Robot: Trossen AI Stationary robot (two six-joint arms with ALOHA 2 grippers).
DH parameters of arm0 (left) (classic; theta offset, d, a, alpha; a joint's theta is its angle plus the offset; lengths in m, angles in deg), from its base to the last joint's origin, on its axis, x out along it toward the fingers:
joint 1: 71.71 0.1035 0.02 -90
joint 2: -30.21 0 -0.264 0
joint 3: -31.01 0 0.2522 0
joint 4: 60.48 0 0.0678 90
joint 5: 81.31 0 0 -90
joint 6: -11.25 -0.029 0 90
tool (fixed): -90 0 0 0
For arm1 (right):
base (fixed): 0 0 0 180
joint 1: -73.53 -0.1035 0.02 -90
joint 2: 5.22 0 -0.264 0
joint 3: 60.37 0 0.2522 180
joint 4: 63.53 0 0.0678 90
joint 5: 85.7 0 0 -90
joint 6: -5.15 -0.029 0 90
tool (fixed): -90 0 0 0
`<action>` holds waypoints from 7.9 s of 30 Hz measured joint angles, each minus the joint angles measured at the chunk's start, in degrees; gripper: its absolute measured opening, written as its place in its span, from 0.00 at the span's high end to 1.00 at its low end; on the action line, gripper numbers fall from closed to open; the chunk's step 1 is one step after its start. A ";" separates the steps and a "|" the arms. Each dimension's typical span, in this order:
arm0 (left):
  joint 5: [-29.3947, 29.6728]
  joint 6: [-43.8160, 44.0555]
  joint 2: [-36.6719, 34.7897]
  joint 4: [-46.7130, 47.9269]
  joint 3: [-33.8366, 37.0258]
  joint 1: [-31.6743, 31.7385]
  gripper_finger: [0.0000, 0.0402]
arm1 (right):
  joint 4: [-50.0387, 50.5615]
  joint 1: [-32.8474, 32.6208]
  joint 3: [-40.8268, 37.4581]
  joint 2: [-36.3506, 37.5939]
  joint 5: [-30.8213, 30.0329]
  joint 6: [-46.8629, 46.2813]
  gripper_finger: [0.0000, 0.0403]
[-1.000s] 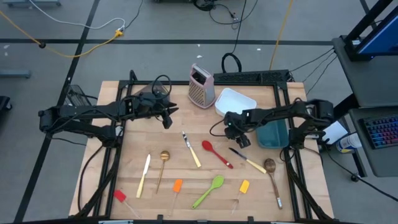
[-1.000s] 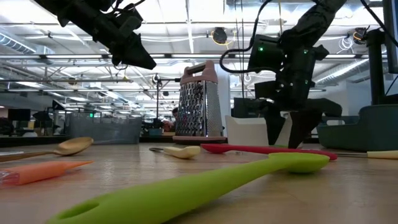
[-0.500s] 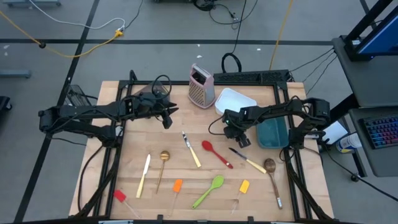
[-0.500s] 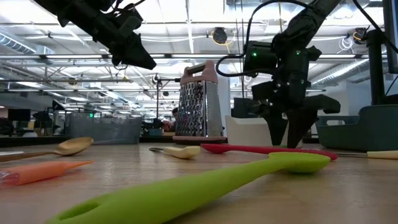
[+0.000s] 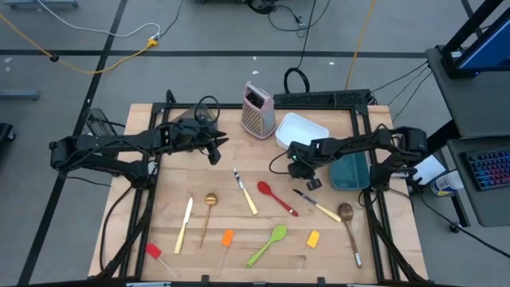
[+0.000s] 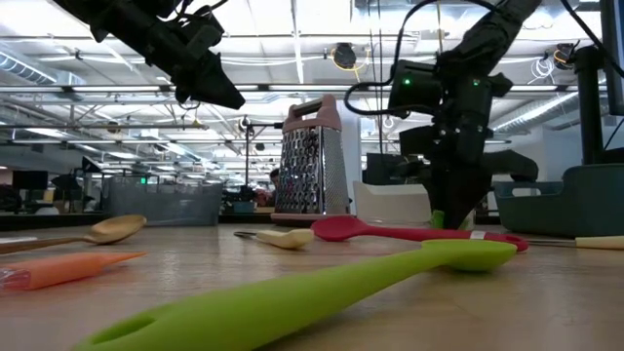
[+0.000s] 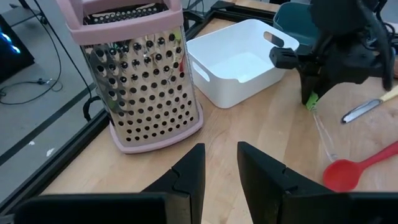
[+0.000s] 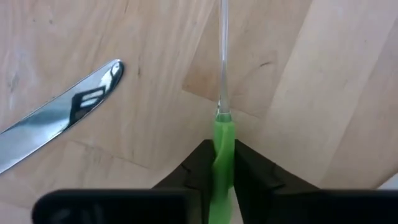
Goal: Pick & Place Kitchen Items
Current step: Put the green spatula into the black bin
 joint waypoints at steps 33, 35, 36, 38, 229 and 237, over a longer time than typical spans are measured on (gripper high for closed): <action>-4.37 -0.69 21.99 -34.07 -0.07 -12.04 0.75 | -24.13 -2.44 -0.14 5.50 0.73 -7.50 0.92; -4.37 -0.94 24.98 -36.75 -0.07 -12.25 0.75 | -24.13 -2.44 -0.14 5.50 0.73 -7.52 0.91; -4.37 -1.35 26.18 -37.01 -0.07 -12.26 0.75 | -24.13 -2.44 -0.12 5.50 0.73 -7.51 0.91; -4.37 -1.27 28.11 -36.76 -0.07 -12.20 0.75 | -24.13 -2.44 -0.12 5.50 0.73 -7.52 0.93; 42.19 -52.11 15.65 25.61 0.02 12.33 0.44 | -28.11 -2.46 -0.05 5.54 -5.06 -10.51 0.57; 35.82 -43.56 11.69 33.96 0.02 12.84 0.43 | -28.10 -2.45 -0.05 5.54 -5.04 -10.51 0.57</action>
